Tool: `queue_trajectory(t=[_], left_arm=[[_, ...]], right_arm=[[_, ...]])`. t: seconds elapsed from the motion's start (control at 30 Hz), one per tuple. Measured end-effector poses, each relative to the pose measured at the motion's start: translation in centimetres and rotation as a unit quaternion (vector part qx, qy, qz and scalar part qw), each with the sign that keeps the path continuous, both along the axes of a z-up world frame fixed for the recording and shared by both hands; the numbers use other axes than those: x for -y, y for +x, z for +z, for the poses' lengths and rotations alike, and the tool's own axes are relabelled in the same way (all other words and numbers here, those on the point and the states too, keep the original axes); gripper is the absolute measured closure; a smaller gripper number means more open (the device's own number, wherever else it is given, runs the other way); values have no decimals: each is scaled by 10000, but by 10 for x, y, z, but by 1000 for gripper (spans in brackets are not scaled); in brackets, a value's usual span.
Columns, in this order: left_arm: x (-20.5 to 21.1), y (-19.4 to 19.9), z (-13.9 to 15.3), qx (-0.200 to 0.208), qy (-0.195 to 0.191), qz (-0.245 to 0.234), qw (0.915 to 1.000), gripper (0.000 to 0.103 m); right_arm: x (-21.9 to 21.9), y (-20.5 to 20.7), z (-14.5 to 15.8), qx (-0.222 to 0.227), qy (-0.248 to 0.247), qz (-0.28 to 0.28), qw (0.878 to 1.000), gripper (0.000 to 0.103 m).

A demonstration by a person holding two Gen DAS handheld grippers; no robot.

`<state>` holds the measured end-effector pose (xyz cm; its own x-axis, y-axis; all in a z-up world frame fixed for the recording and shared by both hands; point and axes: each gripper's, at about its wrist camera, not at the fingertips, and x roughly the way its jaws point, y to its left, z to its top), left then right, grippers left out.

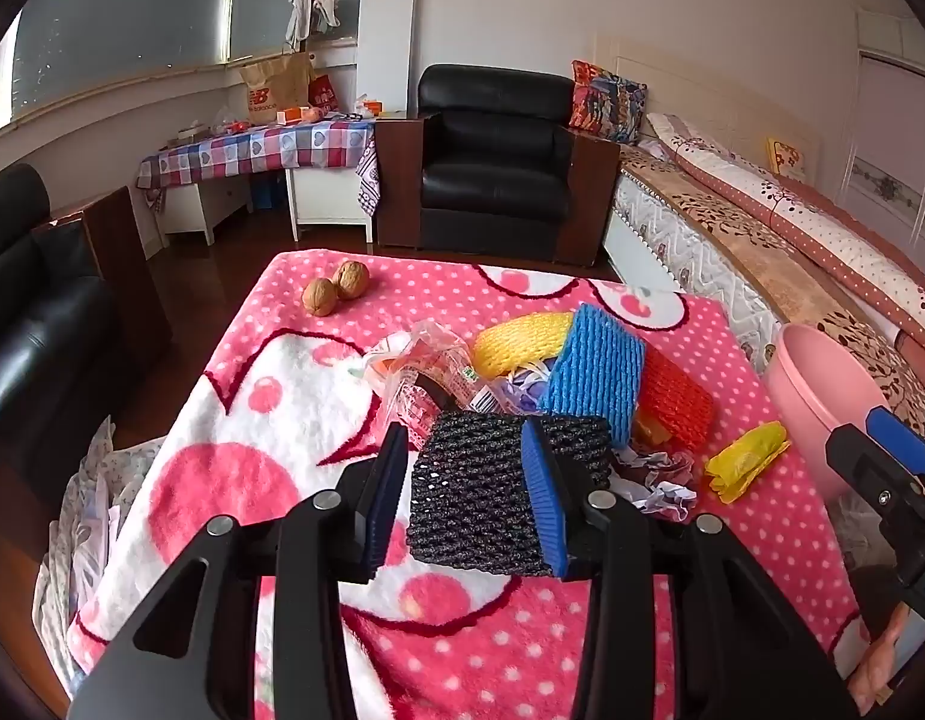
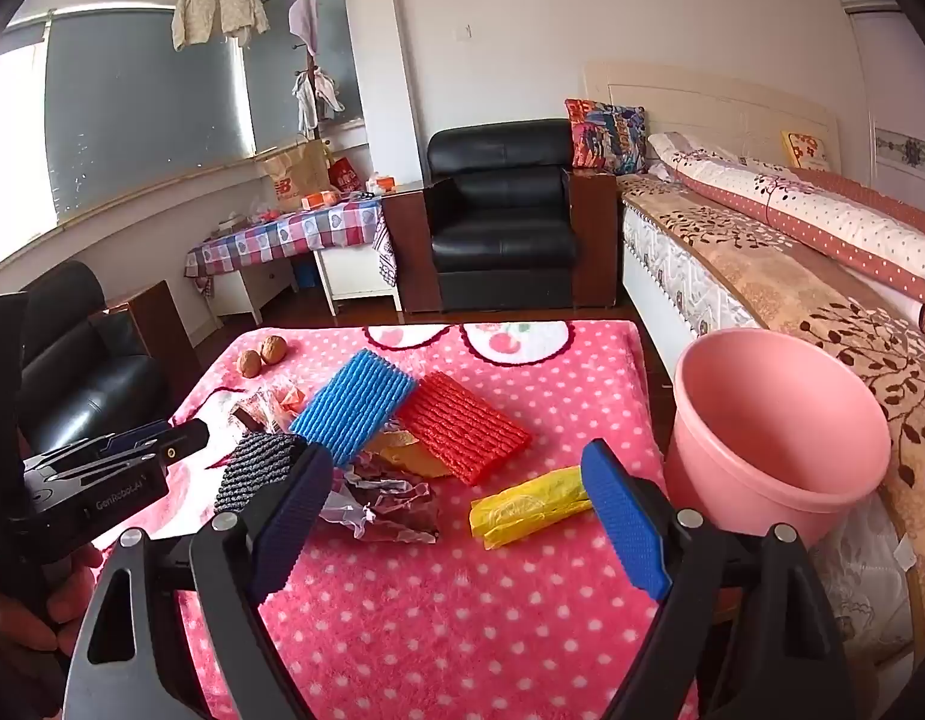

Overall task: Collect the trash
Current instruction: 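Move the left tool toward the black mesh pad and blue foam net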

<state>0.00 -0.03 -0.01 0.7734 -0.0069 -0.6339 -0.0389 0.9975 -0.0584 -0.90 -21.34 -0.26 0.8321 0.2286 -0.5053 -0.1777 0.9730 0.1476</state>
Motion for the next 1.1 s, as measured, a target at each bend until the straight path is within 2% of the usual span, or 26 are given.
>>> queue_trajectory(t=[0.17, 0.4, 0.5, 0.83, 1.1], left_arm=[[1, 0, 1, 36, -24, -64, 10000, 63], [2, -3, -5, 4, -18, -61, 10000, 63], [0, -2, -5, -9, -54, -33, 10000, 63], [-31, -3, -7, -138, -599, 14, 9981, 63], [-37, -7, -9, -145, -666, -40, 9977, 63]], right_arm=[[-1, 0, -2, -65, 129, 11, 9999, 20], [11, 1, -6, -117, 92, 7, 9999, 23], [1, 1, -4, -88, 33, -74, 9999, 25], [6, 3, -6, -125, 79, -203, 9997, 25], [8, 6, -10, -200, 116, -249, 9994, 25]])
